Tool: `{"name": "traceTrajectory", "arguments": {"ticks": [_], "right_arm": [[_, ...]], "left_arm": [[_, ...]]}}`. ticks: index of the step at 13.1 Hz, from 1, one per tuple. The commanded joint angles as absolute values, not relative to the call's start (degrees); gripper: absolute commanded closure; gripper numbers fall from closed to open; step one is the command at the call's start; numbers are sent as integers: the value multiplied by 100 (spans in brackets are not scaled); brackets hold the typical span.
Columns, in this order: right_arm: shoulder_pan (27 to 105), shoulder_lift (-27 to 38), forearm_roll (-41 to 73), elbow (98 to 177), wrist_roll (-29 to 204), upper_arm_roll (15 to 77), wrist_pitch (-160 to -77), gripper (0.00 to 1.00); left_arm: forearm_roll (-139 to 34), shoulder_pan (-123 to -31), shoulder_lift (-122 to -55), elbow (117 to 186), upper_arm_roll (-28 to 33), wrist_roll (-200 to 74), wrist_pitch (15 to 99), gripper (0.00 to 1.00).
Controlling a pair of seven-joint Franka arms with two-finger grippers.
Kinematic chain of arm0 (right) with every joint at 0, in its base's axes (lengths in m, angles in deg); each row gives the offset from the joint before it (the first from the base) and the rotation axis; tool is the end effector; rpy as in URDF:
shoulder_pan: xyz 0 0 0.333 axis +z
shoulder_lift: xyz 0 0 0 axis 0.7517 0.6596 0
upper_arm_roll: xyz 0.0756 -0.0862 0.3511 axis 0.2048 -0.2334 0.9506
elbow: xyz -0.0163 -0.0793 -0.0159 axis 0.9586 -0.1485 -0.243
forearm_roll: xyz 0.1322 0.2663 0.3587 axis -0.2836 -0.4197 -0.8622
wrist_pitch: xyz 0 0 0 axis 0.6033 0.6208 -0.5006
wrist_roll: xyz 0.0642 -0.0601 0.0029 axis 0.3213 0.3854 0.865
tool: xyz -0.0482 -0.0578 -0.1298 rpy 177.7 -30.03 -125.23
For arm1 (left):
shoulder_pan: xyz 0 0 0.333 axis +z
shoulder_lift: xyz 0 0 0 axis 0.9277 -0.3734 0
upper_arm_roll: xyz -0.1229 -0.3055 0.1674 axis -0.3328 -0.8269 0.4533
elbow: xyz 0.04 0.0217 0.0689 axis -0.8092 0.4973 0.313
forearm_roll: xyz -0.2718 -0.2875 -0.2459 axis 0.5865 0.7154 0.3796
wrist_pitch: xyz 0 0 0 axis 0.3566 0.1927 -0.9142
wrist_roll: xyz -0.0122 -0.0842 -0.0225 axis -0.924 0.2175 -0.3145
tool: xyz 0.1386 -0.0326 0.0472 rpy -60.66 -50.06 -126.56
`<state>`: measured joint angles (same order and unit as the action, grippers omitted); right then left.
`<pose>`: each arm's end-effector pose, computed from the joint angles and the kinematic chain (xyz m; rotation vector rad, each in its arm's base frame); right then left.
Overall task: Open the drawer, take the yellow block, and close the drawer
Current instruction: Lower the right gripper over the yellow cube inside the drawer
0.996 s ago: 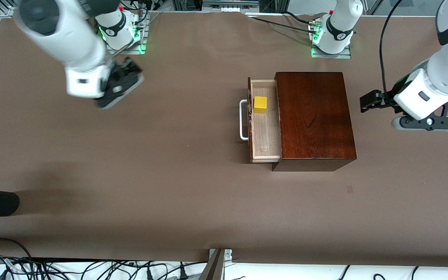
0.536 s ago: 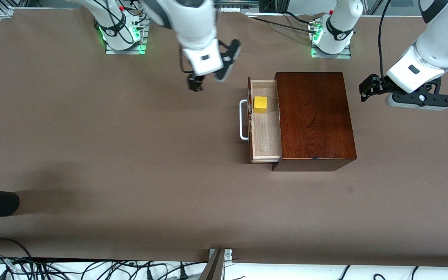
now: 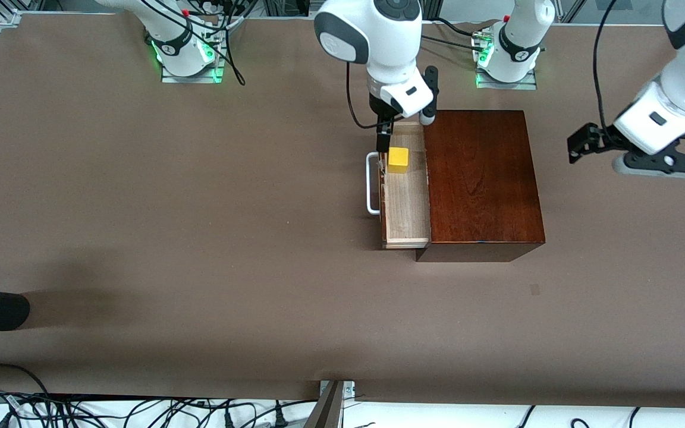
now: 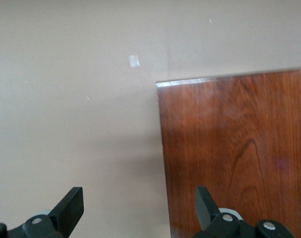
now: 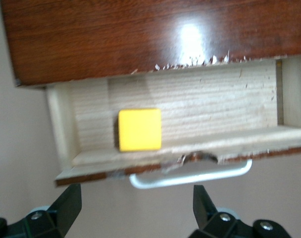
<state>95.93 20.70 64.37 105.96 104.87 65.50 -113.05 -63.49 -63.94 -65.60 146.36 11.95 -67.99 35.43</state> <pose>0.4788 0.7122 0.3897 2.3210 2.0898 0.1564 0.6457 -0.0436 0.5733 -3.1088 0.0863 0.0454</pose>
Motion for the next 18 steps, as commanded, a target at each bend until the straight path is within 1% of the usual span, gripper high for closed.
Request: {"name": "traceTrajectory", "arguments": {"ticks": [1,3,4,15,16,17,18], "right_arm": [[9681,2523,6532,10127,10625,6512,-11446,0],[9768,2839,6540,9784,10616,6503,-11481,0],[9830,2936,6540,9748,10599,6477,-11551,0],[9936,3332,6909,9748,10616,6442,-11753,0],[9936,3341,6909,9748,10625,6442,-11788,7],[9953,3359,6918,9748,10616,6433,-11789,28],[9971,3359,6927,9748,10590,6433,-11763,67]], "left_arm": [[-6447,-6298,-6903,14057,1116,-6879,3294,0],[-6420,-6298,-6780,14048,1107,-6957,3144,0],[-6411,-6298,-6770,14031,1098,-6949,3161,0],[-6368,-6307,-6762,14013,1019,-6870,3170,0],[-6359,-6298,-6753,14013,1045,-6870,3170,0],[-6367,-6298,-6753,14013,1054,-6870,3161,0],[-6367,-6298,-6753,13979,1054,-6870,3161,0]]}}
